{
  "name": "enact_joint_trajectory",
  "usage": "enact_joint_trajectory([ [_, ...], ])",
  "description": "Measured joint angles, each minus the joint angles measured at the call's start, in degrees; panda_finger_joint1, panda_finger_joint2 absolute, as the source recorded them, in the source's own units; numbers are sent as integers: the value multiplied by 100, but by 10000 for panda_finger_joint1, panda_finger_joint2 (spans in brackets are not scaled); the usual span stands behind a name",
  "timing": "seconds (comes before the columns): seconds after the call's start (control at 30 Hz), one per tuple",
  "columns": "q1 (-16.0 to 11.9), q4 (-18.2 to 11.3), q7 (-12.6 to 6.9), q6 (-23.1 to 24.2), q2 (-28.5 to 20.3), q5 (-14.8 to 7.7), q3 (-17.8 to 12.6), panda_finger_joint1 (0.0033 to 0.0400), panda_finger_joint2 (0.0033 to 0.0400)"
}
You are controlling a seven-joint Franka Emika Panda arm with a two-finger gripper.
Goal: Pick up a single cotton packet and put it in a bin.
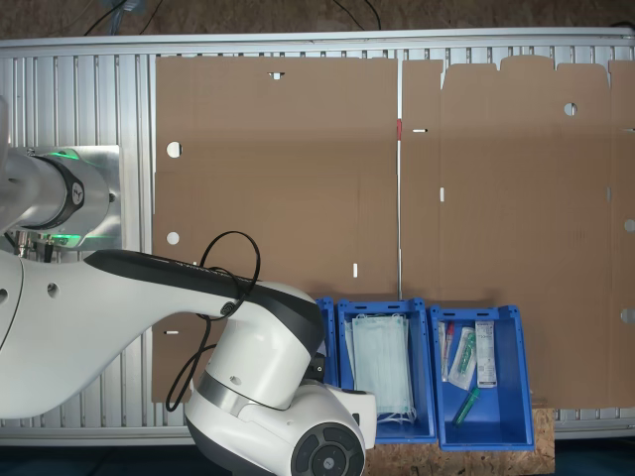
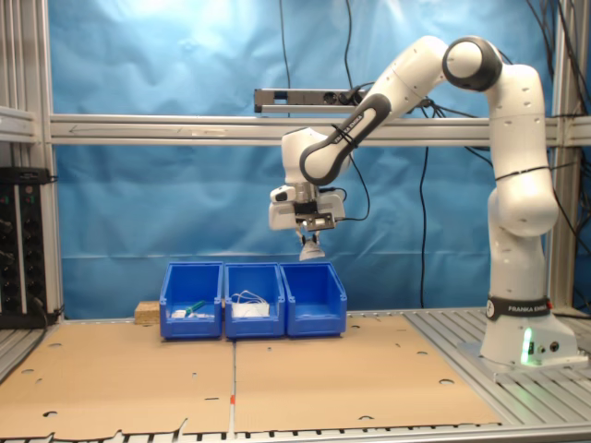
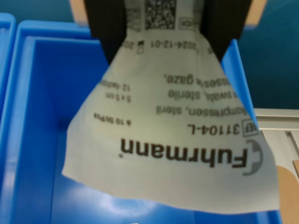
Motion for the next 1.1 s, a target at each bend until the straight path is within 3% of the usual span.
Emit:
enact_joint_trajectory([
  [0.77,0,0,-264,0,0,0,0,91,91],
  [0.8,0,0,-277,0,0,0,0,253,253],
  [0.97,0,0,-294,0,0,0,0,253,253],
  [1.0,0,0,-296,0,0,0,0,334,334],
  [1.1,0,0,-300,0,0,0,0,334,334],
])
